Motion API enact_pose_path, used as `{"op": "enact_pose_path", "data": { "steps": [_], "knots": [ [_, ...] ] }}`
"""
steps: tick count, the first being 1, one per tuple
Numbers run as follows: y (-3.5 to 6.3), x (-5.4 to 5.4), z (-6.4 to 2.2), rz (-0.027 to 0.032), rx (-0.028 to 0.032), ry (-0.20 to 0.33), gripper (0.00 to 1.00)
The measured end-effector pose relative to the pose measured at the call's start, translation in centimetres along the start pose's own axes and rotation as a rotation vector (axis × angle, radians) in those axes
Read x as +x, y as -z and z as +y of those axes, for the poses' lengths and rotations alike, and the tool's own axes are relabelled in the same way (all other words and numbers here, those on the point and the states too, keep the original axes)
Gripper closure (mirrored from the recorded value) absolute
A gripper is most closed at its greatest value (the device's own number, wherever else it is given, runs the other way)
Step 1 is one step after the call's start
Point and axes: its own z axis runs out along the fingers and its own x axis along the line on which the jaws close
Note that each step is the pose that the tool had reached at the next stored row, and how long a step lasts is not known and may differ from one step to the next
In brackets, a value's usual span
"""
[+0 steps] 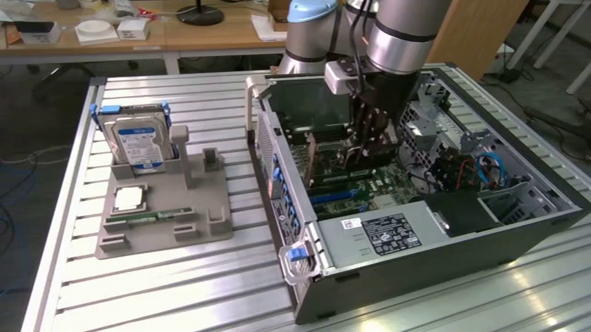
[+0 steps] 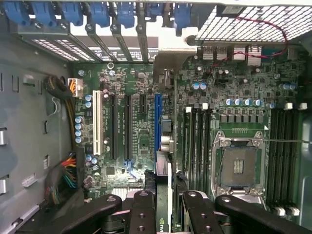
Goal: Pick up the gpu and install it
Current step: 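Insert the gpu into the slot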
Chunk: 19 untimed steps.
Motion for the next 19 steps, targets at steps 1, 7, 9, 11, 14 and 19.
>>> {"op": "enact_pose_path", "data": {
  "steps": [1,7,9,11,14,19],
  "knots": [
    [-0.08,0.0,0.03,0.0002,0.0013,-0.005,0.74],
    [-0.53,0.0,0.64,0.0005,0.0038,-0.019,0.74],
    [-0.64,0.1,0.89,0.0006,0.0038,-0.021,0.74],
    [-0.75,0.1,1.03,0.0006,0.0038,-0.022,0.74],
    [-1.21,0.3,1.26,0.0011,0.0039,-0.026,0.74],
    [-1.58,0.5,1.55,0.0010,0.0039,-0.027,0.74]
  ]
}}
